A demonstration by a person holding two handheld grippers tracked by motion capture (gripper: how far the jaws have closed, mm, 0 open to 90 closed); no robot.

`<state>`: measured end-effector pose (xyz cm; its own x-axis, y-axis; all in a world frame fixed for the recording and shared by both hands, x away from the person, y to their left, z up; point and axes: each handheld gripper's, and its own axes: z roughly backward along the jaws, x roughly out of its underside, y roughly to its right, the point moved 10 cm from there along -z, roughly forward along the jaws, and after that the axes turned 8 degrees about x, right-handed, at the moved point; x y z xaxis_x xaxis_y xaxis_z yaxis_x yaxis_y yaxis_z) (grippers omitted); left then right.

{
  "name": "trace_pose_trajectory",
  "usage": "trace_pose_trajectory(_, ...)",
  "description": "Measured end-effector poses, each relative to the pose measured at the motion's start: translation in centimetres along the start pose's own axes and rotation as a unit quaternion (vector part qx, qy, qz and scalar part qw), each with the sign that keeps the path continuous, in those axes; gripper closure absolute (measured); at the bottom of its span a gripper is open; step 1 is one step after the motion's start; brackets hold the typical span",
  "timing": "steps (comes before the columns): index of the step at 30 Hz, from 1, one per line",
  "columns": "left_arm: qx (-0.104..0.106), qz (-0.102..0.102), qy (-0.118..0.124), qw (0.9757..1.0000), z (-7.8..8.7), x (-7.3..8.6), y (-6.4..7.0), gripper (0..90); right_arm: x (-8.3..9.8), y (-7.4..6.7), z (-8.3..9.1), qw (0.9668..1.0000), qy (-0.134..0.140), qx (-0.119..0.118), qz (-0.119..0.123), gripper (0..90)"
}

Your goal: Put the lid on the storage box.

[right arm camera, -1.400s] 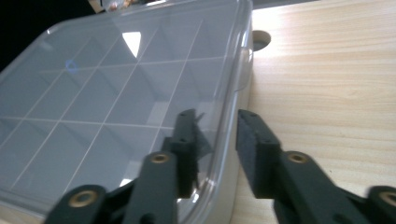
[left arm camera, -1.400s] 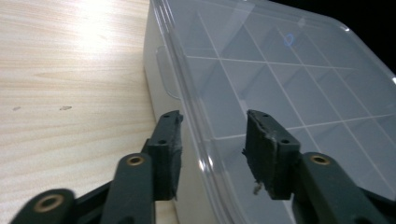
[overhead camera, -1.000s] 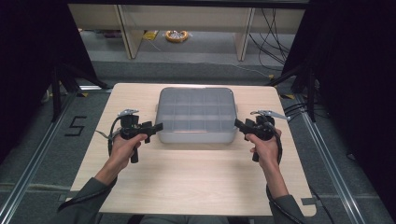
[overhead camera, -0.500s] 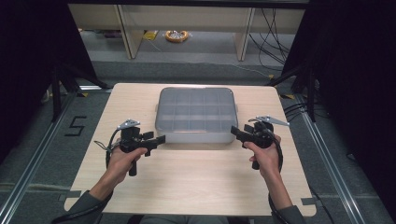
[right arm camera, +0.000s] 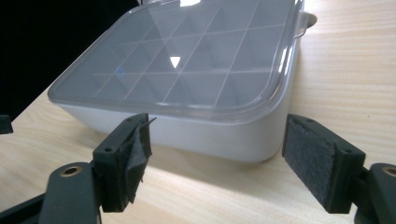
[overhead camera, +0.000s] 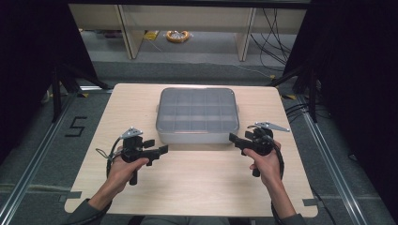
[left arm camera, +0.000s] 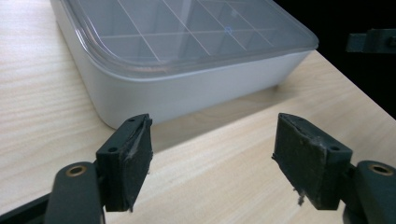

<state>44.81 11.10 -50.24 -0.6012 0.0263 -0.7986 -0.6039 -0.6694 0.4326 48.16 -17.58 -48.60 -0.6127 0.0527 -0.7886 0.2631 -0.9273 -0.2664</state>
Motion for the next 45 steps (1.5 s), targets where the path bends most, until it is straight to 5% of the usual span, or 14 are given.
trace_pose_trajectory(1, 0.001, -0.003, -0.001, 1.0, 0.1, 0.2, 0.0, 26.3, 0.2, 0.0, 0.2, 0.9999, -0.006, 0.0, 0.008, 24.3)
trace_pose_trajectory(2, 0.004, -0.004, -0.004, 1.0, 0.2, 0.4, 0.1, 26.2, 0.4, -0.4, 0.3, 0.9998, -0.014, 0.001, -0.014, 23.8)
trace_pose_trajectory(3, 0.007, -0.001, -0.002, 1.0, 0.3, 0.6, 0.2, 26.0, 0.4, -0.3, 0.2, 1.0, -0.003, -0.001, 0.006, 23.3)
trace_pose_trajectory(4, 0.009, -0.001, -0.004, 0.9999, 0.3, 0.8, 0.2, 25.7, 0.6, -0.6, 0.5, 0.9998, -0.013, -0.002, -0.012, 23.1)
trace_pose_trajectory(6, 0.011, 0.001, -0.005, 0.9999, 0.4, 1.1, 0.4, 25.1, 0.7, -0.5, 0.4, 0.9999, -0.001, -0.004, 0.013, 21.6)
trace_pose_trajectory(29, 0.048, -0.016, -0.031, 0.9982, 0.7, 4.1, 2.7, 17.7, 4.1, -2.4, 2.2, 0.999, -0.022, -0.027, 0.027, 17.4)
trace_pose_trajectory(45, 0.054, -0.033, -0.036, 0.9973, 1.2, 5.6, 3.5, 17.7, 6.9, -2.7, 3.5, 0.9979, -0.037, -0.038, 0.038, 16.7)
